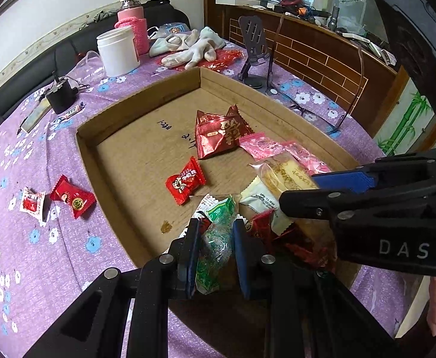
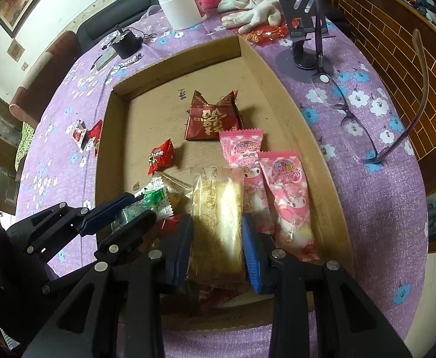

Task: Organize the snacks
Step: 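Open the left tool to drop the green candy while the right tool drops the bread packet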

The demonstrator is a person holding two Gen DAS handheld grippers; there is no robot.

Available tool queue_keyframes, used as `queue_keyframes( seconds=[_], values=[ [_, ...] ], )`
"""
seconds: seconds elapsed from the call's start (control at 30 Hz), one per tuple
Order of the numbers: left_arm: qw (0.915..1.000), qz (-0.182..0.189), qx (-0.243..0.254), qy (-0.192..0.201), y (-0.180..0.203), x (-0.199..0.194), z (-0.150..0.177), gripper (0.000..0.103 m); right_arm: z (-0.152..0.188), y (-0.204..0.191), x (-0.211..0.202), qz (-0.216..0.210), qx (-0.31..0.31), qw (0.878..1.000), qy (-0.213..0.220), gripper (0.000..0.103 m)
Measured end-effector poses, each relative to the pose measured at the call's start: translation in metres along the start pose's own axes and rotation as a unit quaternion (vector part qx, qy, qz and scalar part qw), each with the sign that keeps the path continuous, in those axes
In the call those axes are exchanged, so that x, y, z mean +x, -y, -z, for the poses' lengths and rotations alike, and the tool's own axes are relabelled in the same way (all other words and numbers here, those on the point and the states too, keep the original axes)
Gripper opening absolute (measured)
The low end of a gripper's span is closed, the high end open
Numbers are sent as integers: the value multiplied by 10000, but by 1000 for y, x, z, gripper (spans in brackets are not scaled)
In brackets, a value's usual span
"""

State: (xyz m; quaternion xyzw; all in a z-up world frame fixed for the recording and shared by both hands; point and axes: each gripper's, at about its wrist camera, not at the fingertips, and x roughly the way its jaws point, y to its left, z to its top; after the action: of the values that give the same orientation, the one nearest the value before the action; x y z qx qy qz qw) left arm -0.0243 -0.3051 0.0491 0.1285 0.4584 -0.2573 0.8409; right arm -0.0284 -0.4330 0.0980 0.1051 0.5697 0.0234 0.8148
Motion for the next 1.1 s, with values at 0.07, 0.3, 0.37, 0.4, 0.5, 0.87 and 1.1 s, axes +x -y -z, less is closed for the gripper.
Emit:
queue_keyframes(
  seconds=[0.07, 0.3, 0.37, 0.4, 0.5, 0.87, 1.1],
  values=[
    [10000, 23, 0, -1, 0, 0, 0, 22, -1, 0, 0, 12, -7, 10000, -1, 32],
    [9999, 109, -65, -33, 0, 0, -1, 23, 0, 0, -2, 46, 19, 10000, 23, 32],
    [9999, 121, -101, -44, -1, -1, -1, 23, 0, 0, -5, 64, 11, 10000, 63, 32],
    [9998, 132, -116, -39, -1, -2, -1, 23, 0, 0, -6, 82, -1, 9999, 93, 32],
    [9998, 149, -156, 13, -2, -6, -1, 31, 0, 0, -12, 120, 4, 9997, 191, 32],
    [9993, 86, -247, 250, -6, -25, -2, 35, 5, -1, -25, 136, 91, 9993, 333, 32],
    [9984, -239, -204, 479, -12, -42, 2, 35, 7, -15, -26, 19, 21, 9993, 365, 33]
  ],
)
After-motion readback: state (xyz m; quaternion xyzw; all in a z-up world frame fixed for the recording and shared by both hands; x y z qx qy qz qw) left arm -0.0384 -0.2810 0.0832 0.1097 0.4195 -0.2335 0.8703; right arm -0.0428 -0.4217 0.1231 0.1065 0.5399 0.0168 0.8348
